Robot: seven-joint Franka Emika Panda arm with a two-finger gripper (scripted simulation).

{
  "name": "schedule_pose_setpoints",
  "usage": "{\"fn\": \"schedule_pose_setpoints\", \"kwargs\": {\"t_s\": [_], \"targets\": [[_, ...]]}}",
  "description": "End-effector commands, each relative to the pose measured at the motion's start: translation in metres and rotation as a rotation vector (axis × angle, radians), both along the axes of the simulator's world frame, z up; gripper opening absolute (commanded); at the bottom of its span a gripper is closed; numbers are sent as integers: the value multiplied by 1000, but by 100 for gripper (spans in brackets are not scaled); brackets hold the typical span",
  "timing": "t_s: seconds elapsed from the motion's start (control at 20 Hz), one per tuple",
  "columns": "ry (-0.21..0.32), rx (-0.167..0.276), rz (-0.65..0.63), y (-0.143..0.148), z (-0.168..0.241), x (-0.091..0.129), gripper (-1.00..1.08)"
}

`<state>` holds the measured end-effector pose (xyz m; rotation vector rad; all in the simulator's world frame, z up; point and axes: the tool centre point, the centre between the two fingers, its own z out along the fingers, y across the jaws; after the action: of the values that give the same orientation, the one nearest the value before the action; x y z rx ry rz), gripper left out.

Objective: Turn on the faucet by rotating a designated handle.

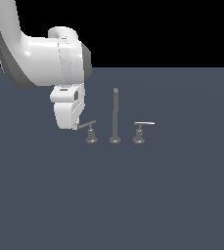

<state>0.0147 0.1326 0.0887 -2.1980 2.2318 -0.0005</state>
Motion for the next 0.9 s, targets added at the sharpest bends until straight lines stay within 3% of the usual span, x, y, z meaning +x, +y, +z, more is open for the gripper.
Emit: {"fn": "schedule_pose_setpoints", "kwargs": {"t_s": [0.0, 0.55, 0.6, 0.65, 0.85], "targets": [[0, 0, -2, -4, 0, -2, -100], [7, -6, -11, -42, 1, -28, -100], [7, -6, -11, -42, 1, -28, -100], [1, 4, 16, -21, 0, -26, -100], [4, -1, 3, -51, 0, -22, -100]]}}
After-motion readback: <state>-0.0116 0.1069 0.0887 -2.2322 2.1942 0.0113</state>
